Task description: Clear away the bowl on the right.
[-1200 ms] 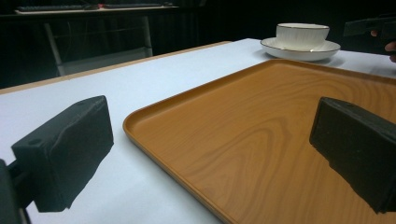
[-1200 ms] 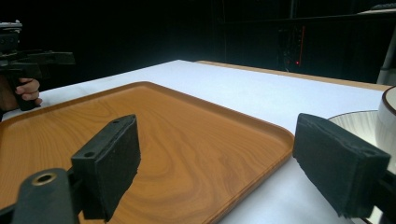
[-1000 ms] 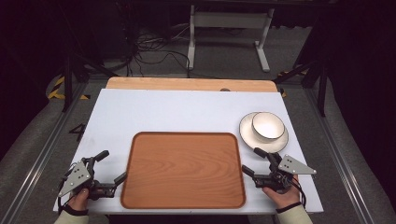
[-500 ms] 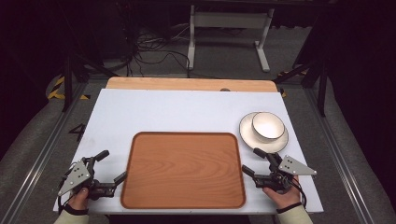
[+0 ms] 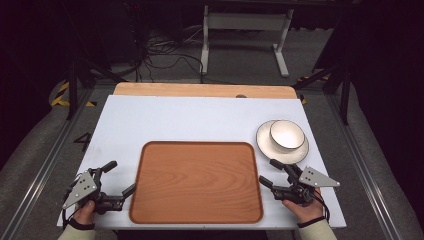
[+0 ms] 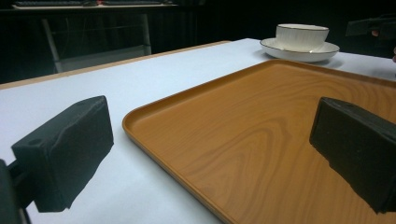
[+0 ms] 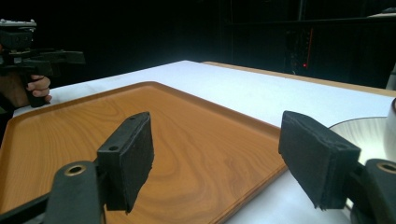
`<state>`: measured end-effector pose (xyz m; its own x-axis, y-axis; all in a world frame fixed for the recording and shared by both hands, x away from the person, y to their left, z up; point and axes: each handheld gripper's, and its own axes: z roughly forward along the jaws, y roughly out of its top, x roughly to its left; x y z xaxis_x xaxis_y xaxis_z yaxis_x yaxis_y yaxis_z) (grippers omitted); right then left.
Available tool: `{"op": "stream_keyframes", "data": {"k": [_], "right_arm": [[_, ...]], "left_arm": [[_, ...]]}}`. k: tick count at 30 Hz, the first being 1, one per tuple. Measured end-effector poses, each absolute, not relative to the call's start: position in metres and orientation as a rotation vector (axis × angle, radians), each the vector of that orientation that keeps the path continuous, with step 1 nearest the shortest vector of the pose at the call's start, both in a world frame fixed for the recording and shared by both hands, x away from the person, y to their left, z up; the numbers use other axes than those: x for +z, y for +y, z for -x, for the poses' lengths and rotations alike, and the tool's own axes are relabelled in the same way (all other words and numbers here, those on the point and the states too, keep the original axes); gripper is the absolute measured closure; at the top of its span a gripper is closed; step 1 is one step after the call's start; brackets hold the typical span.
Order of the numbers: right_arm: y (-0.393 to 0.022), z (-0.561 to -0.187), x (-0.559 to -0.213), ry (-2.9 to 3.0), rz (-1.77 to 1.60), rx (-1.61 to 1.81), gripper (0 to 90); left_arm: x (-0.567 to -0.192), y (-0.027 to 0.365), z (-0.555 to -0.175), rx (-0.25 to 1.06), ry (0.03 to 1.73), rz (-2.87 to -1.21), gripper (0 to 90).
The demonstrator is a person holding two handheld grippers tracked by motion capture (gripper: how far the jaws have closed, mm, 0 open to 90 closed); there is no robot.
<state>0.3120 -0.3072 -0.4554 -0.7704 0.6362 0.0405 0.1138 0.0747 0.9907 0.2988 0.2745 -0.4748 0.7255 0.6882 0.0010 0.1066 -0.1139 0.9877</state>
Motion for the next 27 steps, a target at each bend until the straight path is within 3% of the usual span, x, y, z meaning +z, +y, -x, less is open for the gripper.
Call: {"op": "stream_keyframes", "data": {"k": [27], "right_arm": [[-0.308,-0.314,-0.404,1.967,-0.747,1.662,31.3]], "left_arm": [[-0.475,0.275,-0.299,0.558,0.652,-1.636,0.3]]}}
